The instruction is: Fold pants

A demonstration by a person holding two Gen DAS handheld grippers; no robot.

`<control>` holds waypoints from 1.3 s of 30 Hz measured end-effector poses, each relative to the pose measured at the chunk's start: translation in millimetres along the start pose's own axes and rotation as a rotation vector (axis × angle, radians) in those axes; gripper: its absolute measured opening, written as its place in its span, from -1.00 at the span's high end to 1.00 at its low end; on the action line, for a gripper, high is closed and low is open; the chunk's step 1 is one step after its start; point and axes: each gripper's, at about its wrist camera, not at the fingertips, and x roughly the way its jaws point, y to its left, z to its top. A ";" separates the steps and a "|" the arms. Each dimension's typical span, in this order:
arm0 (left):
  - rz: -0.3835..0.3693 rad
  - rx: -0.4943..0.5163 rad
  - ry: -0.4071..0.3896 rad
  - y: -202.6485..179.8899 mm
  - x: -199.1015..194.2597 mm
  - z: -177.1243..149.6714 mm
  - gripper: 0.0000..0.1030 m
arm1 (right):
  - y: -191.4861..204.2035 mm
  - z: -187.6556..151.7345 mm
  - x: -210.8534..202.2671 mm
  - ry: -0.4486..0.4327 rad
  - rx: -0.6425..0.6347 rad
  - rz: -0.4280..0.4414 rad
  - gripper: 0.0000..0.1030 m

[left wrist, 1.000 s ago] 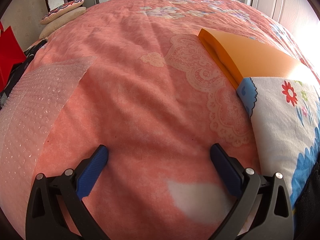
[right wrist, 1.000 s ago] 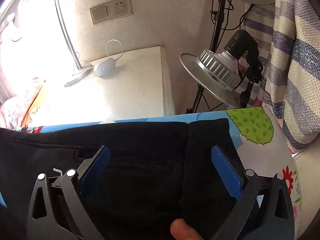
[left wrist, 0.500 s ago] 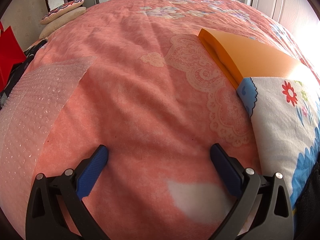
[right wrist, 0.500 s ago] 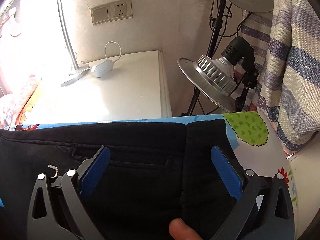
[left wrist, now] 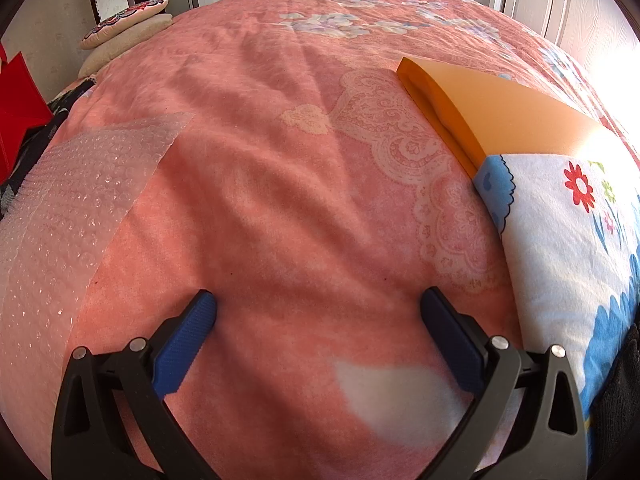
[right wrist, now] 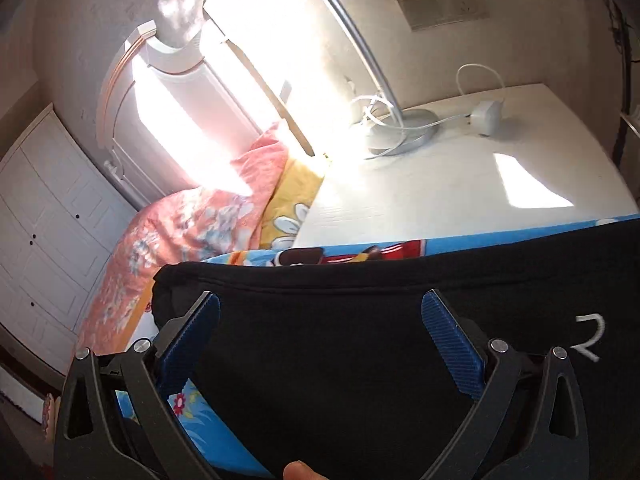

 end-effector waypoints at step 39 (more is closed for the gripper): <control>0.000 0.000 0.001 0.4 -0.2 -0.2 -0.97 | 13.5 -120.9 -193.5 -0.103 -0.479 -0.505 -0.90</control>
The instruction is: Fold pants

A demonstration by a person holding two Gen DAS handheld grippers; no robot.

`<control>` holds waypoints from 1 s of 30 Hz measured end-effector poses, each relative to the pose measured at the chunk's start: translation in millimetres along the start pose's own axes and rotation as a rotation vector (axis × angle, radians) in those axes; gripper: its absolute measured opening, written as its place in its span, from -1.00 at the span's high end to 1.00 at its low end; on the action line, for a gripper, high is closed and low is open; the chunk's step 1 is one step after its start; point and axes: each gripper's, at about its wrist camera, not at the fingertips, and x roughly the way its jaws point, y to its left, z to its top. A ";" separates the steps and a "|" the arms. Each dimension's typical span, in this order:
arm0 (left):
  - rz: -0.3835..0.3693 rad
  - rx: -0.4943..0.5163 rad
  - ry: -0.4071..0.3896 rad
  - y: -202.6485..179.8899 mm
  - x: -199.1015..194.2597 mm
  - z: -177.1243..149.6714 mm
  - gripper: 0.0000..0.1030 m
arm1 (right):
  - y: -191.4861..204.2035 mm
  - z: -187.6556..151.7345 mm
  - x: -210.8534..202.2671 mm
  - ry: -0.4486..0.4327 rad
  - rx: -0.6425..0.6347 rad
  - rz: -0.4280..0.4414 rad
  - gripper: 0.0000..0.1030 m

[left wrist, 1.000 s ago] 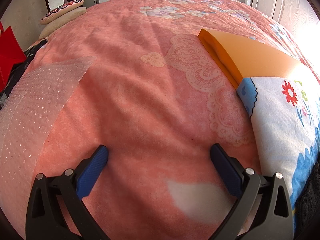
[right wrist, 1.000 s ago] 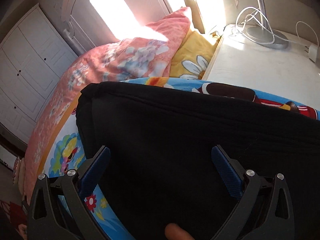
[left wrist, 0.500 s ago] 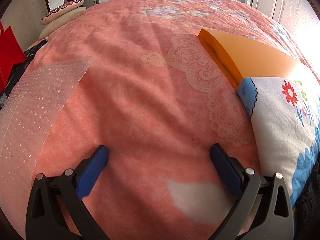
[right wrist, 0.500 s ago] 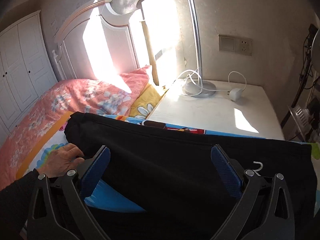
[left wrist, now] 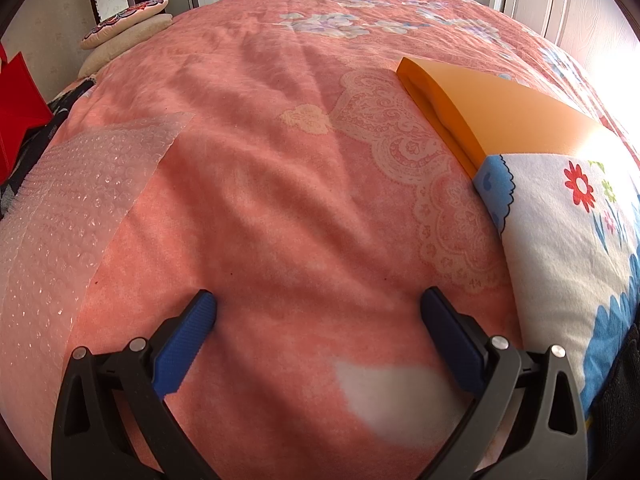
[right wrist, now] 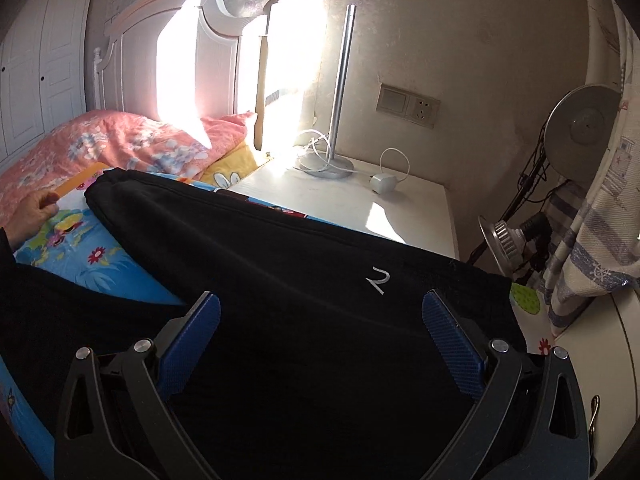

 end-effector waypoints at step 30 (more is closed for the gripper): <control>-0.862 0.772 -0.105 -83.9 -303.9 -125.2 -0.97 | 39.6 -110.2 -185.6 0.149 0.246 -0.149 -0.90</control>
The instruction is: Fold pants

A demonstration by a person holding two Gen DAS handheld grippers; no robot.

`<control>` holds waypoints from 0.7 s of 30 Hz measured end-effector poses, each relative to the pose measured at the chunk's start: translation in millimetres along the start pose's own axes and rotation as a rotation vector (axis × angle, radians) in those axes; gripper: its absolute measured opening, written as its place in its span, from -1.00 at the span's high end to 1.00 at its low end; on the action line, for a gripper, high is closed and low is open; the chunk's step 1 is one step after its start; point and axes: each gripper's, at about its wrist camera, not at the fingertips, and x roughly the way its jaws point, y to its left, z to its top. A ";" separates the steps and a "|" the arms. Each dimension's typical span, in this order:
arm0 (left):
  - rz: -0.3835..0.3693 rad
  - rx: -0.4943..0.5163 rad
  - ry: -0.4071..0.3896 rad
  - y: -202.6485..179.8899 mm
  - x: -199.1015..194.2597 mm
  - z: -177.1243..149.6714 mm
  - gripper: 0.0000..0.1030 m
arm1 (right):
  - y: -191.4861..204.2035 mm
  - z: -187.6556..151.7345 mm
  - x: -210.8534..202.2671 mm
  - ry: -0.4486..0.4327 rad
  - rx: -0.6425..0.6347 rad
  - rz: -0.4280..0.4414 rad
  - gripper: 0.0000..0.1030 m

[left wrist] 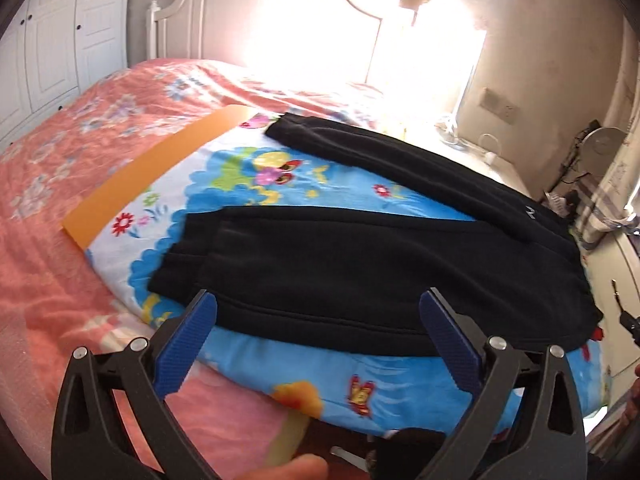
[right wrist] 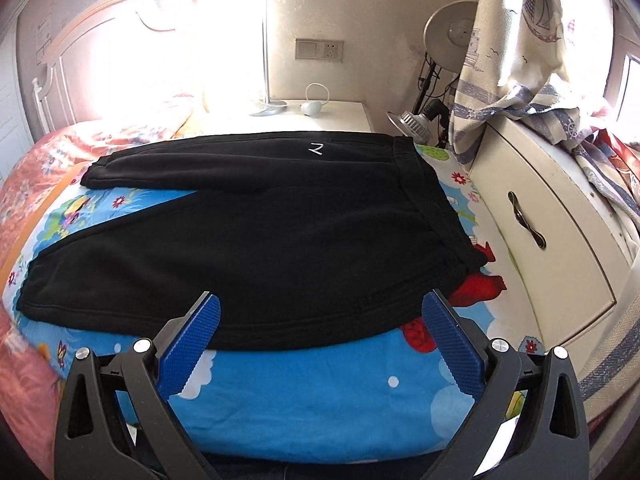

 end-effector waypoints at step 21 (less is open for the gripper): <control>-0.054 0.089 0.003 -101.8 -20.8 -16.7 -0.97 | 18.3 -7.3 -28.4 -0.051 -0.043 0.051 -0.90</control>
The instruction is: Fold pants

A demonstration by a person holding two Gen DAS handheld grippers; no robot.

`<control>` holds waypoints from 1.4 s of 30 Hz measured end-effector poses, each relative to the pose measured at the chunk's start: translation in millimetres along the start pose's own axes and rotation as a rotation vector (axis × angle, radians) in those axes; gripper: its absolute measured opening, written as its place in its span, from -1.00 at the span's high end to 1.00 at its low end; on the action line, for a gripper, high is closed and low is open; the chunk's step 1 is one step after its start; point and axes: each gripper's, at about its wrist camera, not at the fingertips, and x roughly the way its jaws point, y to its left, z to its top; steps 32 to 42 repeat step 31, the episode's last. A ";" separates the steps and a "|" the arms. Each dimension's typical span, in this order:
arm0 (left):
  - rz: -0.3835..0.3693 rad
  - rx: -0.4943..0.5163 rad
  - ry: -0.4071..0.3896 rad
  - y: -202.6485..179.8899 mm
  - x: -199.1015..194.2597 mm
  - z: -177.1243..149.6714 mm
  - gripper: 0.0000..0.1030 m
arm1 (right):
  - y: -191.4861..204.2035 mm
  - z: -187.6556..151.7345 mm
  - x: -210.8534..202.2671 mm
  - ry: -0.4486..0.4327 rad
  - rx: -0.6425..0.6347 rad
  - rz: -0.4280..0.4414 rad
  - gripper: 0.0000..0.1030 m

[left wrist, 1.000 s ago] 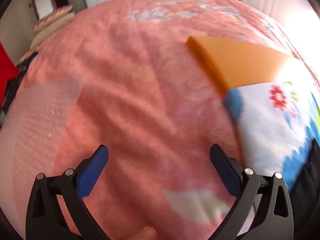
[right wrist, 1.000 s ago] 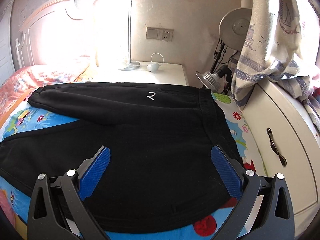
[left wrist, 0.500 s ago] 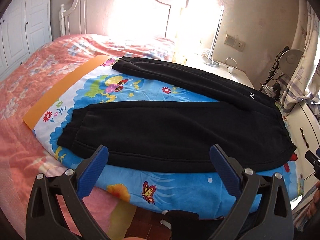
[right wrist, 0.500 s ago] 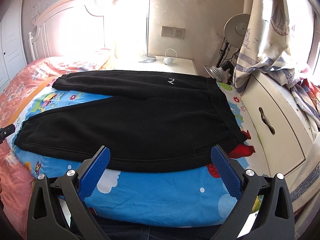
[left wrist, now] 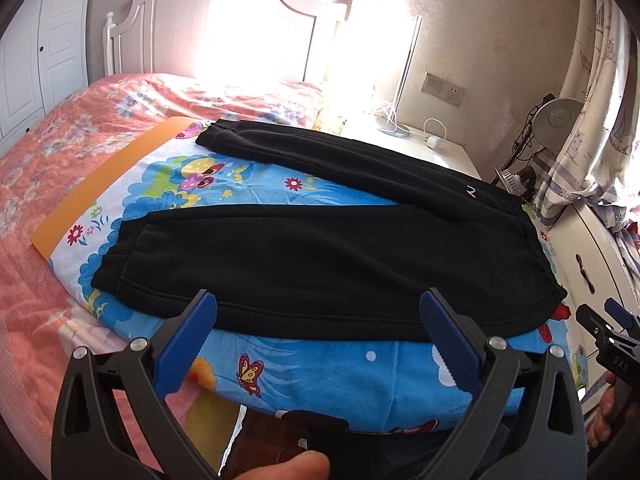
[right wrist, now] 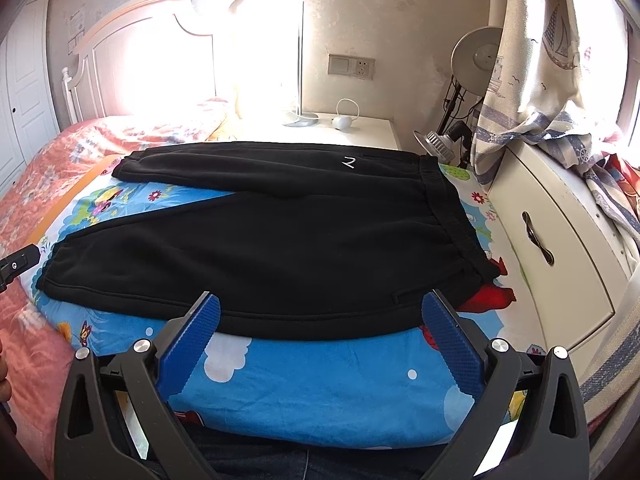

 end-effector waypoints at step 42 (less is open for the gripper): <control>0.052 -0.016 -0.057 8.0 -8.5 0.5 -0.96 | 0.2 -1.1 3.0 0.012 0.005 -0.024 -0.90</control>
